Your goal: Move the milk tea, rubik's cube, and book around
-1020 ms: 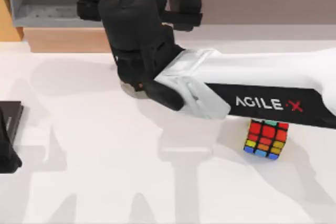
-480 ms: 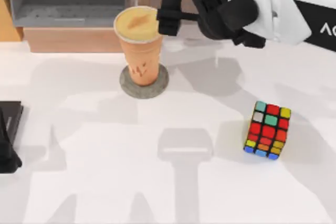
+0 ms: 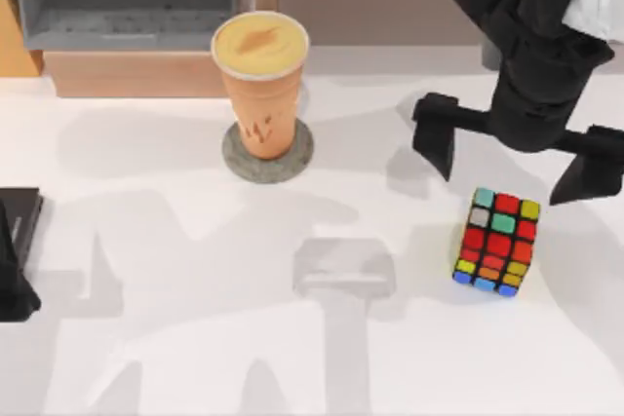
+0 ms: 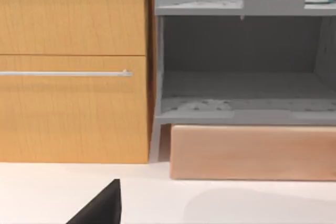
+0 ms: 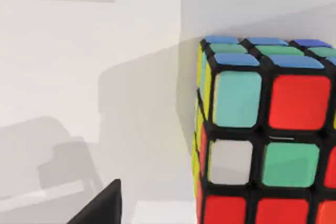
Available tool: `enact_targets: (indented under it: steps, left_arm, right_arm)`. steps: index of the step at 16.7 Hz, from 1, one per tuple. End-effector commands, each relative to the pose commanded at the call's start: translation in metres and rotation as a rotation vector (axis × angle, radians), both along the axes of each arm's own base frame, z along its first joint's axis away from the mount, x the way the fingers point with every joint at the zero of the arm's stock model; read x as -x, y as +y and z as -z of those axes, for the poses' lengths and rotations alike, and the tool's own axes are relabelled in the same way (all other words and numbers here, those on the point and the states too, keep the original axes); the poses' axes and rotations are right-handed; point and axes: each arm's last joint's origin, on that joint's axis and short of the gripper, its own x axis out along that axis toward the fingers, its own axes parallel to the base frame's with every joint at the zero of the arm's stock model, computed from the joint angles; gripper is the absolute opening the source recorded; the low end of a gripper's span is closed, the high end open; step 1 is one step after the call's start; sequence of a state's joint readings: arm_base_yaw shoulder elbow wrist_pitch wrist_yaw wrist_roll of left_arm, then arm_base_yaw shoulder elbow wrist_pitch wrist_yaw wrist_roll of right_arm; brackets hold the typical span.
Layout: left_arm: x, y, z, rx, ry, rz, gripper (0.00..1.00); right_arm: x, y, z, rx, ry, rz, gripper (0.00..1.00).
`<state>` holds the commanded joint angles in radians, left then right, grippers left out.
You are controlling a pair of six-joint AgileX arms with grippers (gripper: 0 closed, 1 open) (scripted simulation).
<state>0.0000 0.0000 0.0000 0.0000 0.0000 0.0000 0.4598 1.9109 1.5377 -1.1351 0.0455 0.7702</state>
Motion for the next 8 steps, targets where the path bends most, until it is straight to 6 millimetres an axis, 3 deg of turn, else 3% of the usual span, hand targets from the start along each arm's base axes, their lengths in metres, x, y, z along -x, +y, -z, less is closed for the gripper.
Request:
enact_targets:
  steps: [3,8]
  left_arm:
    - [0.0,0.0,0.0,0.0,0.0,0.0,1.0]
    - [0.0,0.0,0.0,0.0,0.0,0.0,1.0]
  right_arm:
    - [0.0008,-0.0091,0.0028,-0.013,0.076,0.03,1.0]
    - [0.001,-0.0076,0.0037,-0.013,0.073,0.026,1.0]
